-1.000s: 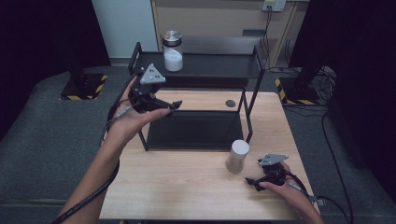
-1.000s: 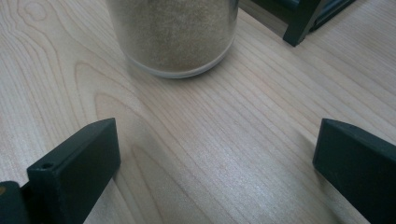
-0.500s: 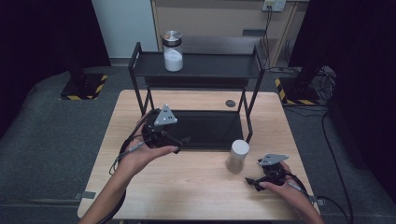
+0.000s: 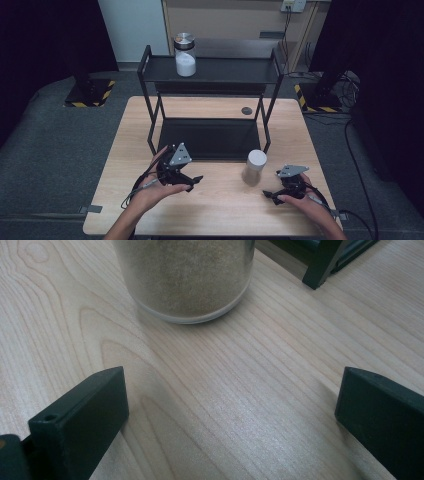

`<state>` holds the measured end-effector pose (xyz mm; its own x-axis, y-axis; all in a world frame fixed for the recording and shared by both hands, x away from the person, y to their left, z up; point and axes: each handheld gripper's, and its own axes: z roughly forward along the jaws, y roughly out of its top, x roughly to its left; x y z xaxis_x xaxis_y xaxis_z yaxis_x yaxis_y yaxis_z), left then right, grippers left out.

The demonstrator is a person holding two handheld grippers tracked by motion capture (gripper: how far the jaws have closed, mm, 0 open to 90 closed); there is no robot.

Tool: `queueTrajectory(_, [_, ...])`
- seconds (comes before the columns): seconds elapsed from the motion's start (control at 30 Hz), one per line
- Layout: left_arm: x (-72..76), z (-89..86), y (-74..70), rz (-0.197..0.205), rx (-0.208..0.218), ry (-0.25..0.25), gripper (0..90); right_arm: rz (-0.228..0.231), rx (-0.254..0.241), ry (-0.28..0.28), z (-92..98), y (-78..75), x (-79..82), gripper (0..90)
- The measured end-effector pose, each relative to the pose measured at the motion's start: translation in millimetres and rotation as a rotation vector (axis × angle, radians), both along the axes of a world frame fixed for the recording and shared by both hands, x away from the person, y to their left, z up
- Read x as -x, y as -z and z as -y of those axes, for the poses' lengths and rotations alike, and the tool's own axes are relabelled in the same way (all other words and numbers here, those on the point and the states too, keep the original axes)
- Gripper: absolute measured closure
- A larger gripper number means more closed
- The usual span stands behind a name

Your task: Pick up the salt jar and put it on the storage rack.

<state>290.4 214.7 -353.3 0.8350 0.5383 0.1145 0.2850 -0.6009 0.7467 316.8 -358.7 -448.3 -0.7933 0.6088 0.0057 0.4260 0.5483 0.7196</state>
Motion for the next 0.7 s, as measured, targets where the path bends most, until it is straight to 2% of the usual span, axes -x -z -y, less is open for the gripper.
queueTrajectory(0.1, [-1.4,-1.0,14.4,-0.038,-0.03,0.002,4.3,0.0,0.0,0.0,0.0,0.0,0.1,1.6])
queueTrajectory(0.27, [-1.1,-6.6,34.8,-0.08,-0.033,-0.007,4.4,0.001,-0.001,0.002,-0.1,0.1,0.4,1.6])
queueTrajectory(0.47, [-3.0,-13.0,52.3,-0.094,-0.034,-0.001,4.5,0.0,0.0,0.002,-0.1,0.1,0.5,1.6])
queueTrajectory(0.7, [-7.6,-21.2,65.8,-0.109,-0.029,-0.008,4.7,0.0,-0.001,0.004,-0.1,0.1,0.8,1.7])
